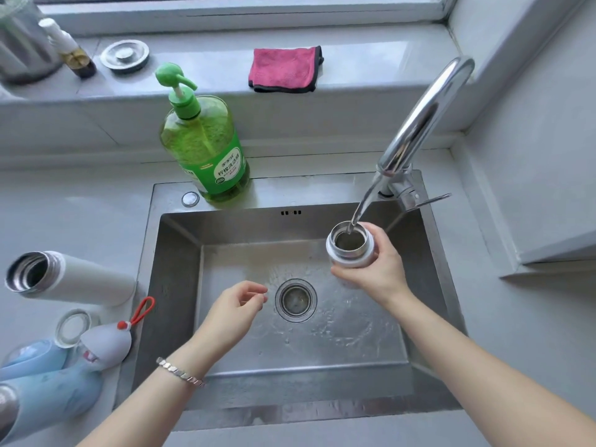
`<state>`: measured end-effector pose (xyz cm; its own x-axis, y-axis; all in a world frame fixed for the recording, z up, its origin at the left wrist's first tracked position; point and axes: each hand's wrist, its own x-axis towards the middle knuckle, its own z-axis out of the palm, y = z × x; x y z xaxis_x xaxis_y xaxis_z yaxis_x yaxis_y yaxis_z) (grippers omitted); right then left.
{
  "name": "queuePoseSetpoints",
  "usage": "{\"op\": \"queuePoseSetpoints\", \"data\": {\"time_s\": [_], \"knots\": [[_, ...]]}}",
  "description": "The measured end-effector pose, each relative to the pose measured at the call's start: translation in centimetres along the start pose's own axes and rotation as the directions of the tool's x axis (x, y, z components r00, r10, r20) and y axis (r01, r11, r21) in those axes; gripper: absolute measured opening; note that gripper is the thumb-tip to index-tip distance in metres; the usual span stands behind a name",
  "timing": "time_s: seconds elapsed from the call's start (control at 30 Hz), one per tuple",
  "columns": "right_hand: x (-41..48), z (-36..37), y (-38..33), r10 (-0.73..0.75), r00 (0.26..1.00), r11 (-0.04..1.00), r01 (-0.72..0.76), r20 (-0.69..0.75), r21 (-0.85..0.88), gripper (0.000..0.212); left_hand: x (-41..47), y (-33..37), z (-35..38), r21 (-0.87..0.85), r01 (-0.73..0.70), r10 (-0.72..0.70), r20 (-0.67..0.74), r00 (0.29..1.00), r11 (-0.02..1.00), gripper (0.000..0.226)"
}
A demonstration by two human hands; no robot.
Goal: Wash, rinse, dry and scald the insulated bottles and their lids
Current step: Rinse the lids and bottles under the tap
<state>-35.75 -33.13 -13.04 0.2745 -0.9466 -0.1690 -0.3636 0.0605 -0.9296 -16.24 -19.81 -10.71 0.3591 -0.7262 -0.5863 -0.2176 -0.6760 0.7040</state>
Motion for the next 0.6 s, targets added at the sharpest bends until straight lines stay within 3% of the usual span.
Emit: {"op": "queuePoseSetpoints", "data": {"time_s": [0.1,0.2,0.3,0.37,0.47,0.6], "knots": [[0.0,-0.2,-0.5,0.009,1.000,0.996,-0.009,-0.007,-0.085,0.073,-0.3,-0.3,-0.1,-0.011,-0.008,0.008,-0.008,1.000,1.000,0.024],[-0.3,-1.0,-1.0,0.119,0.983,0.951,-0.073,0.137,-0.299,0.065,-0.5,-0.5,-0.1,-0.027,-0.011,0.011,-0.015,1.000,1.000,0.022],[-0.6,-2.1,-1.1,0.393,0.890,0.749,-0.165,0.230,-0.642,0.050,-0.8,-0.8,-0.1,-0.023,-0.006,0.006,-0.009,1.000,1.000,0.022],[-0.8,-2.3,-1.3,0.531,0.813,0.567,-0.131,0.239,-0.813,0.051,-0.9,-0.9,0.0,-0.018,-0.002,0.002,-0.001,1.000,1.000,0.021],[-0.5,-1.8,-2.1,0.616,0.751,0.386,-0.025,0.237,-0.922,0.054,-1.1,-0.9,0.5,-0.007,0.004,-0.004,0.014,1.000,1.000,0.021],[0.4,-2.1,-3.4,0.674,0.707,0.294,0.008,0.214,-0.956,0.048,-1.2,-0.5,1.1,0.019,0.000,0.000,0.037,0.999,1.000,0.024]]}}
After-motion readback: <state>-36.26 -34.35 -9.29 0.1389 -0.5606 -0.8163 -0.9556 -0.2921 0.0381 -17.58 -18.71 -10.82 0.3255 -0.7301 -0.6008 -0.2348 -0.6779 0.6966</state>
